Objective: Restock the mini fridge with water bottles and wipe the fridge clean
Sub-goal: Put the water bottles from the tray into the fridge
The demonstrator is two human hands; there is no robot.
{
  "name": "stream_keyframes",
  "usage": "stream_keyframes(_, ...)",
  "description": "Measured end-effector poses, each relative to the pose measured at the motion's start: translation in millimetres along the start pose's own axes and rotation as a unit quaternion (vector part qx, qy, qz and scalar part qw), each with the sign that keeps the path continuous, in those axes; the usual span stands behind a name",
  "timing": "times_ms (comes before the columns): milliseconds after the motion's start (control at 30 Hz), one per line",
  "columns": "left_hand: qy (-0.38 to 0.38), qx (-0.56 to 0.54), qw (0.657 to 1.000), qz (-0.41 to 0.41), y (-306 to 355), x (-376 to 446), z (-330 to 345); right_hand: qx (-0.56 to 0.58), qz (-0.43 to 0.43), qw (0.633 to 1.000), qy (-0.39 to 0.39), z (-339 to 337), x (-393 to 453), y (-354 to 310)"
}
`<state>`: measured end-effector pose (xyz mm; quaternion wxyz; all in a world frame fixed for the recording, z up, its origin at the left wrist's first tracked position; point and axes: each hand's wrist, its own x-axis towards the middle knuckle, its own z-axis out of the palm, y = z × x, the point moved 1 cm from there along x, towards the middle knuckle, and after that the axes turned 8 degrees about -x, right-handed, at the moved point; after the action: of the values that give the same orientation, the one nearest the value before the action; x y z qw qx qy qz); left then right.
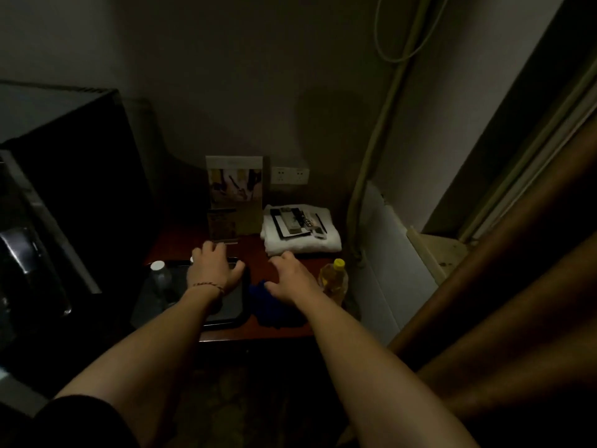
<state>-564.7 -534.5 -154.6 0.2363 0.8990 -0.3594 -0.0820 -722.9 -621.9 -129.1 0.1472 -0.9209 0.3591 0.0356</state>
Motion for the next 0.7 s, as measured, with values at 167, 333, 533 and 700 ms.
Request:
stream_keyframes(167,0.053,0.035,0.995,-0.077,-26,38,-10,-0.006,-0.059,0.998,-0.025,5,61,-7)
stream_keyframes(333,0.051,0.044,0.984,-0.167,-60,66,0,-0.014,-0.12,0.992,-0.03,13,122,-16)
stream_keyframes(533,0.047,0.05,0.974,-0.217,-97,89,11,-0.033,-0.177,0.981,-0.073,36,174,-38)
stream_keyframes(700,0.026,0.034,0.969,-0.243,-136,95,13,-0.019,-0.208,0.974,-0.085,59,196,-75)
